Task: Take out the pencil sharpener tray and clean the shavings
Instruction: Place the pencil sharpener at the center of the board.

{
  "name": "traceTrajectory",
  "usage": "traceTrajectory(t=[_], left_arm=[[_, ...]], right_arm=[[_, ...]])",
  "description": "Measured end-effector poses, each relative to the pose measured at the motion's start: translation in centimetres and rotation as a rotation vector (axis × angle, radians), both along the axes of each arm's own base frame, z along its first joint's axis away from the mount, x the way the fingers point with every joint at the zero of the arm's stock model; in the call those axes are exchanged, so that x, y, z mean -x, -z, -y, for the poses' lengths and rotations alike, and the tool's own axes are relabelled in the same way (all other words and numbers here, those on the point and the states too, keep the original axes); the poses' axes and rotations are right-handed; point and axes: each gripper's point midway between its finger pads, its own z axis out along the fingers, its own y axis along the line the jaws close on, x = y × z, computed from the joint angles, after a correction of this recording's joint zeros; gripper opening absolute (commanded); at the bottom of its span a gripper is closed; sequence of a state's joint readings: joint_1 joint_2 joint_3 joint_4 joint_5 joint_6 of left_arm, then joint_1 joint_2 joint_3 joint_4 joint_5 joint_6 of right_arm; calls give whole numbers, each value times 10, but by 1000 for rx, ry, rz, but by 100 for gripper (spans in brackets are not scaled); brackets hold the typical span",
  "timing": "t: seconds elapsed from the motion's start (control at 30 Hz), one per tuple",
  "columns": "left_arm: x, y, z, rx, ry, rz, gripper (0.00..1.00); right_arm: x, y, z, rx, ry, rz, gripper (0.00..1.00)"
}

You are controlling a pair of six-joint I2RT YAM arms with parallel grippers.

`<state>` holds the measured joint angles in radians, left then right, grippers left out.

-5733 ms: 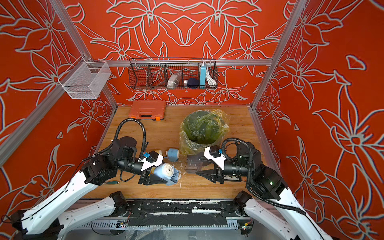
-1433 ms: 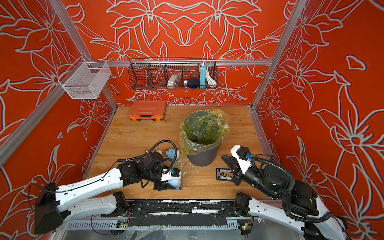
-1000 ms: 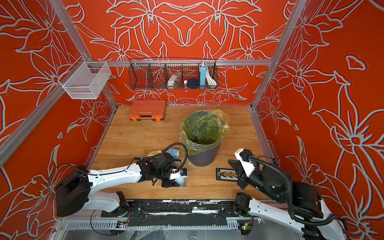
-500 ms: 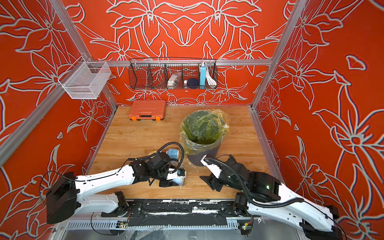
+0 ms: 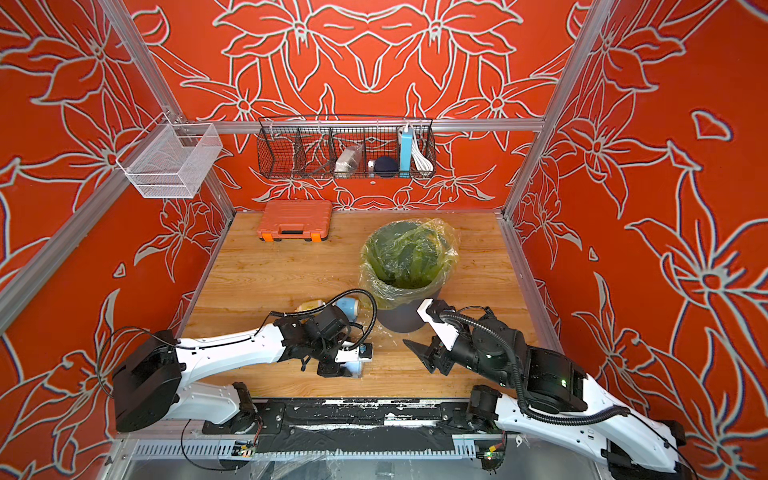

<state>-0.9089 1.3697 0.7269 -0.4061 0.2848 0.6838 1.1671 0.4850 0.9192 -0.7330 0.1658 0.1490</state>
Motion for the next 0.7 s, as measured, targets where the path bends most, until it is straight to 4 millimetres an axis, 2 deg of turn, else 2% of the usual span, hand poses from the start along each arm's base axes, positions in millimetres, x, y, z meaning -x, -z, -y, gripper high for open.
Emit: traceTrajectory(t=[0.17, 0.3, 0.4, 0.47, 0.6, 0.7], left_arm=[[-2, -7, 3, 3, 20, 14, 77], [-1, -18, 1, 8, 29, 24, 81], [-2, -41, 0, 48, 27, 56, 79], [-6, -65, -2, 105, 17, 90, 78], [-39, -112, -22, 197, -60, 162, 76], [-70, -127, -39, 199, -106, 180, 75]], right_arm=[[0, -3, 18, -4, 42, 17, 79], [-1, -5, 28, -2, 67, 27, 79], [-1, -3, 33, 11, 81, 28, 79], [-3, -4, 35, 12, 91, 32, 79], [-5, -5, 40, 20, 115, 44, 79], [-8, -4, 43, 33, 135, 55, 79]])
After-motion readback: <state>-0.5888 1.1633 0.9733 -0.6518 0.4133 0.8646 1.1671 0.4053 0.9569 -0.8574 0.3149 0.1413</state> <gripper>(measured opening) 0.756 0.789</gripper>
